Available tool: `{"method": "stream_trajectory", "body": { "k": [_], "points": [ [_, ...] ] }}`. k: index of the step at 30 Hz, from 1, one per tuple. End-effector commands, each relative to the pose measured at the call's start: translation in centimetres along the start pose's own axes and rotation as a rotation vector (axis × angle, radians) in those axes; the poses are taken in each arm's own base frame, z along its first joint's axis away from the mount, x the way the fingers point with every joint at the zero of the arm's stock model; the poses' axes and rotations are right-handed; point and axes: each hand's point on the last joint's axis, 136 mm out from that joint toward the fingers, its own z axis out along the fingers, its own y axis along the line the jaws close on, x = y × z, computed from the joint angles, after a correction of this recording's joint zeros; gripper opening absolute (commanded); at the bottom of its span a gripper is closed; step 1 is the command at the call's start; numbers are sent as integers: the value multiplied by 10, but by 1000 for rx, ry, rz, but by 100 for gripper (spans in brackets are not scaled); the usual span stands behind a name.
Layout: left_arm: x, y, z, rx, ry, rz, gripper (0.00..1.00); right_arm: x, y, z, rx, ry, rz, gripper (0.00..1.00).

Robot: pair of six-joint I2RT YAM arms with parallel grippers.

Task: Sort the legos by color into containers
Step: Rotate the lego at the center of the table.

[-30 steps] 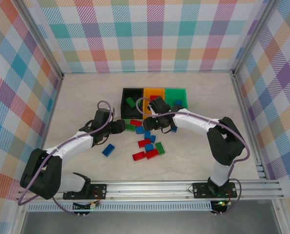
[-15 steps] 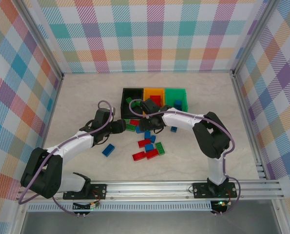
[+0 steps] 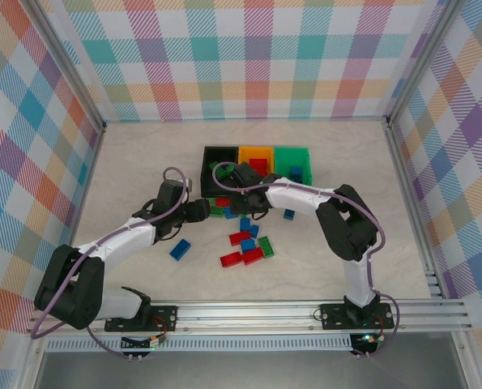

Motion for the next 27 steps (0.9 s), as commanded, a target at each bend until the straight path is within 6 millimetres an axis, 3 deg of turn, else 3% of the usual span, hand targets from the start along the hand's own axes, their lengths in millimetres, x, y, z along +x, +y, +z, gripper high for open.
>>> {"method": "stream_trajectory", "body": {
  "k": [1,9,18,27],
  "points": [
    [-1,3,0,-4,-4,-13,70,20,-32,4,100,40,18,56],
    [1,3,2,-4,4,-15,70,25,-44,-7,110,33,37,56],
    [0,2,2,-1,2,-18,70,2,-27,-21,45,-24,47,56],
    [0,3,0,-3,-3,-16,70,-12,-16,-11,16,-32,48,57]
  ]
}}
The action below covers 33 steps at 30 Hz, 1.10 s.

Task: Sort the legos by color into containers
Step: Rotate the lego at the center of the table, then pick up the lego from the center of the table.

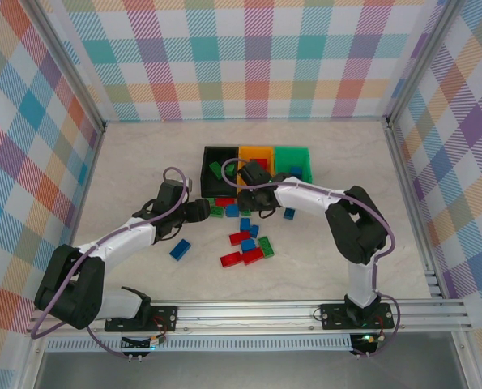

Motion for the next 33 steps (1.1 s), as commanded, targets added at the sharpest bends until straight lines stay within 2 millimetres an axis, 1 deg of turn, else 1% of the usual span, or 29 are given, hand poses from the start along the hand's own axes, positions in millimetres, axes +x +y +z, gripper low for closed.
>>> {"method": "stream_trajectory", "body": {
  "k": [1,6,11,14,19,22,26,30,33],
  "points": [
    [-1,3,-1,-7,-6,-12,70,-3,2,8,-4,14,11,56],
    [0,1,0,4,-3,-13,70,6,-8,28,25,61,19,56],
    [-1,1,0,7,-4,-13,70,16,-7,38,9,93,27,56],
    [0,2,1,1,-1,-14,70,20,-9,39,16,108,28,56],
    [0,2,1,3,-1,-13,70,25,-14,33,22,104,22,48],
    [-1,1,0,4,-3,-14,70,28,-15,26,14,109,13,48],
    [0,2,0,1,-2,-14,70,31,-11,12,-30,96,-8,56],
    [0,0,2,12,2,-16,70,28,-7,-3,-46,67,-52,59],
    [1,1,3,7,4,-17,70,31,-4,-5,-60,92,-102,60]
  ]
}}
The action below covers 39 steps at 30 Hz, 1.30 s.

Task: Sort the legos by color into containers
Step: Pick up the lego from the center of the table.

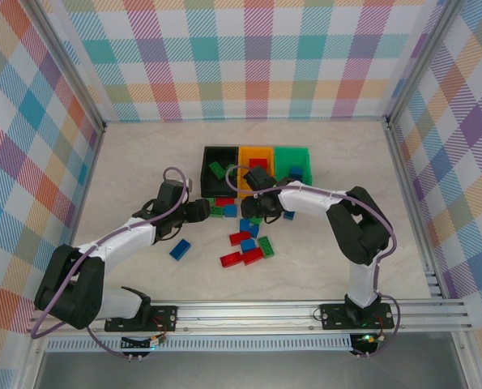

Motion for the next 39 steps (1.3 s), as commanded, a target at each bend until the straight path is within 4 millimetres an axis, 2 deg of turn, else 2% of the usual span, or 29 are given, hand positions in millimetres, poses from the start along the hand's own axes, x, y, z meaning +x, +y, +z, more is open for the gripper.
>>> {"method": "stream_trajectory", "body": {
  "k": [1,5,13,20,26,34,39],
  "points": [
    [1,1,3,5,4,-18,70,4,9,-9,-29,26,-82,60],
    [1,2,3,1,6,-15,70,14,4,-3,-6,64,-115,61],
    [2,2,4,2,8,-17,70,36,-30,7,120,113,-100,62],
    [2,0,6,10,14,-19,70,42,-35,3,107,115,-77,62],
    [1,1,4,7,7,-18,70,43,-51,1,101,113,-8,61],
    [2,-1,6,20,16,-20,70,28,-42,-6,44,65,59,62],
    [3,-1,6,16,17,-19,70,18,-19,-9,-67,42,39,63]
  ]
}}
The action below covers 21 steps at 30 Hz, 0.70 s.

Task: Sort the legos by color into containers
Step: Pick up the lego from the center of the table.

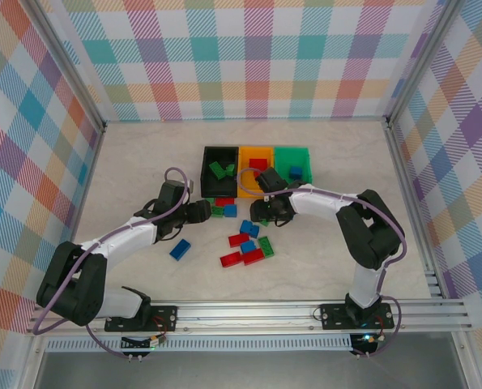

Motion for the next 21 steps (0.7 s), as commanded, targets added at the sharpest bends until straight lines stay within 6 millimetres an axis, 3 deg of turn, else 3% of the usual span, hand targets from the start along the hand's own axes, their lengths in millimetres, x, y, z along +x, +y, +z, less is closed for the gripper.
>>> {"method": "stream_trajectory", "body": {
  "k": [1,5,8,10,13,16,21],
  "points": [
    [-3,-1,1,14,-7,-18,70,1,10,-5,-47,2,-25,63],
    [-3,0,1,9,-9,-17,70,4,4,-5,10,15,-84,66],
    [-3,-2,2,20,-5,-18,70,12,4,0,7,52,-124,82],
    [-2,-2,3,20,0,-18,70,16,1,4,34,67,-136,82],
    [-1,-2,4,17,2,-20,70,20,-9,9,96,84,-134,79],
    [-1,-2,5,19,6,-20,70,21,-16,13,135,93,-127,67],
    [-2,-2,5,20,5,-21,70,20,-17,17,147,101,-128,58]
  ]
}}
